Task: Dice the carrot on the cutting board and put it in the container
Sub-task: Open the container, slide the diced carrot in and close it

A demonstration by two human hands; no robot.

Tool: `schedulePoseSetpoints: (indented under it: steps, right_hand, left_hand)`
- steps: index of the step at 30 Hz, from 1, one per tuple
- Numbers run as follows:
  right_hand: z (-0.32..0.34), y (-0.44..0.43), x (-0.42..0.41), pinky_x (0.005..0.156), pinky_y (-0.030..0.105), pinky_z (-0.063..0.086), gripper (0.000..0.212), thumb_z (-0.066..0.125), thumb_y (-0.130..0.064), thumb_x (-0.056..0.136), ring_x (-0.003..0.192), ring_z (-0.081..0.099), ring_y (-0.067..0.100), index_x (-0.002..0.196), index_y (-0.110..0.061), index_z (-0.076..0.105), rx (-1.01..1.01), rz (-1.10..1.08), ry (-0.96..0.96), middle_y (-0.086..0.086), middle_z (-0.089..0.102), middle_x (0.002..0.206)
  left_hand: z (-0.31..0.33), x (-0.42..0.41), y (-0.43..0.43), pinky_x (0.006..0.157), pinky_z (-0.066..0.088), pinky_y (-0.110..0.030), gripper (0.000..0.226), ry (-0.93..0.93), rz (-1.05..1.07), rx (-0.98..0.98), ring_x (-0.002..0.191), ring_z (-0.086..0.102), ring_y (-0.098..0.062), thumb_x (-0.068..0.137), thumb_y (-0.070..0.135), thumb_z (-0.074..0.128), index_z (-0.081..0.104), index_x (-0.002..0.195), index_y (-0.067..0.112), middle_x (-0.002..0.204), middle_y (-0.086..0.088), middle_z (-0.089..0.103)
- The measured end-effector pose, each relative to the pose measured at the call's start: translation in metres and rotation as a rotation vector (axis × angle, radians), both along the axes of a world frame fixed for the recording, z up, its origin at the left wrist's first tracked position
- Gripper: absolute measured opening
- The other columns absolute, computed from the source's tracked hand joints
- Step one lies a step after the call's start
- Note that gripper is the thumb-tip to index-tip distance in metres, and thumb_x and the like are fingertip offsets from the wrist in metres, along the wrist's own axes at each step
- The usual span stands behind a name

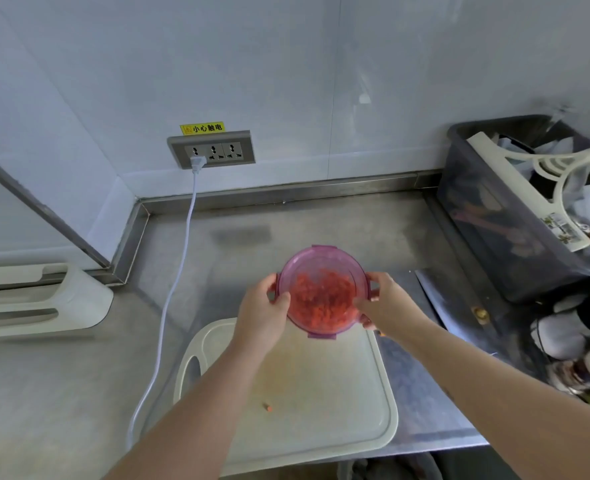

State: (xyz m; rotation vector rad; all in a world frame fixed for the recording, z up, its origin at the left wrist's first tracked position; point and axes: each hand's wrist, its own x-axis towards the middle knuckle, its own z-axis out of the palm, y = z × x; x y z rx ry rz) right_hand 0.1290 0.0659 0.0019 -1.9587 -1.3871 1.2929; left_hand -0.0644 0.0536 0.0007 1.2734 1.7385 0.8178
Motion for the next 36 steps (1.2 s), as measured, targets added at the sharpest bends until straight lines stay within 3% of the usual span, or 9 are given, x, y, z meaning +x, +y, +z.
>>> schedulePoseSetpoints:
  steps: [3, 6, 10, 14, 17, 19, 26, 31, 36]
  right_hand:
    - [-0.005, 0.031, -0.004, 0.084, 0.046, 0.055, 0.055, 0.058, -0.004, 0.085, 0.086, 0.066, 0.031, 0.136, -0.012, 0.041, 0.06, -0.016, -0.013, 0.011, 0.064, 0.109]
    - [-0.018, 0.055, -0.005, 0.089, 0.05, 0.053, 0.052, 0.059, -0.006, 0.082, 0.097, 0.065, 0.032, 0.133, -0.013, 0.049, 0.094, -0.002, -0.028, 0.01, 0.066, 0.113]
    - [-0.023, 0.063, -0.002, 0.086, 0.047, 0.056, 0.038, 0.058, -0.002, 0.089, 0.08, 0.065, 0.028, 0.126, -0.008, 0.056, 0.099, -0.054, 0.092, 0.01, 0.067, 0.101]
    - [-0.022, 0.03, 0.001, 0.089, 0.029, 0.046, 0.043, 0.058, -0.022, 0.094, 0.099, 0.059, 0.022, 0.135, -0.009, 0.052, 0.153, -0.06, -0.078, 0.006, 0.059, 0.12]
    - [-0.02, -0.03, 0.003, 0.086, 0.021, 0.042, 0.032, 0.06, -0.016, 0.093, 0.091, 0.056, 0.014, 0.124, -0.013, 0.062, 0.287, 0.17, -0.2, 0.0, 0.061, 0.112]
    - [-0.026, -0.062, 0.009, 0.094, 0.023, 0.043, 0.034, 0.062, -0.016, 0.091, 0.106, 0.056, 0.014, 0.125, -0.017, 0.061, 0.3, 0.453, -0.313, -0.007, 0.059, 0.119]
    - [-0.034, -0.1, 0.028, 0.113, 0.024, 0.021, 0.053, 0.055, -0.033, 0.095, 0.138, 0.029, 0.011, 0.145, -0.029, 0.038, 0.228, 0.792, -0.616, -0.012, 0.034, 0.151]
    - [-0.04, -0.112, 0.035, 0.105, 0.016, 0.027, 0.05, 0.054, -0.025, 0.097, 0.139, 0.028, 0.008, 0.145, -0.026, 0.04, 0.216, 0.723, -0.514, -0.011, 0.035, 0.15]
    - [-0.041, -0.117, 0.049, 0.092, 0.014, 0.043, 0.036, 0.057, -0.004, 0.092, 0.106, 0.063, 0.017, 0.126, -0.016, 0.062, 0.203, 0.333, -0.187, 0.003, 0.067, 0.119]
  left_hand:
    - [-0.003, 0.001, 0.03, 0.092, 0.051, -0.045, 0.034, -0.035, -0.02, 0.001, 0.095, 0.067, -0.025, 0.09, 0.004, 0.05, 0.061, 0.113, 0.027, 0.097, 0.011, 0.063]
    - [-0.016, 0.0, 0.048, 0.096, 0.049, -0.045, 0.042, -0.038, -0.034, -0.023, 0.1, 0.065, -0.025, 0.09, 0.001, 0.049, 0.058, 0.125, 0.021, 0.099, 0.01, 0.062]
    - [-0.023, -0.002, 0.055, 0.103, 0.044, -0.036, 0.048, -0.098, -0.071, -0.04, 0.102, 0.062, -0.013, 0.093, 0.002, 0.047, 0.049, 0.135, 0.025, 0.112, 0.009, 0.063]
    - [-0.022, -0.009, 0.025, 0.092, 0.032, -0.014, 0.046, 0.041, -0.007, -0.017, 0.116, 0.055, -0.012, 0.097, 0.011, 0.048, 0.04, 0.143, 0.014, 0.14, 0.003, 0.049]
    - [-0.032, -0.022, -0.029, 0.079, 0.034, -0.012, 0.034, 0.215, 0.007, 0.043, 0.092, 0.058, -0.013, 0.092, 0.007, 0.055, 0.057, 0.125, 0.011, 0.122, -0.001, 0.06]
    - [-0.037, -0.032, -0.063, 0.075, 0.036, -0.016, 0.025, 0.341, -0.08, -0.024, 0.085, 0.058, -0.013, 0.088, 0.012, 0.063, 0.063, 0.112, 0.013, 0.105, 0.001, 0.06]
    - [-0.055, -0.028, -0.107, 0.081, 0.042, -0.022, 0.028, 0.531, -0.294, -0.24, 0.092, 0.061, -0.015, 0.081, 0.017, 0.072, 0.064, 0.107, 0.012, 0.102, -0.001, 0.065]
    - [-0.065, -0.011, -0.108, 0.077, 0.042, -0.021, 0.015, 0.525, -0.225, -0.161, 0.094, 0.063, -0.018, 0.087, 0.009, 0.062, 0.068, 0.1, 0.011, 0.098, -0.001, 0.069]
    - [-0.065, 0.051, -0.097, 0.082, 0.05, -0.033, 0.015, 0.473, -0.177, -0.03, 0.096, 0.063, -0.021, 0.09, 0.017, 0.058, 0.067, 0.103, 0.017, 0.102, 0.002, 0.07]
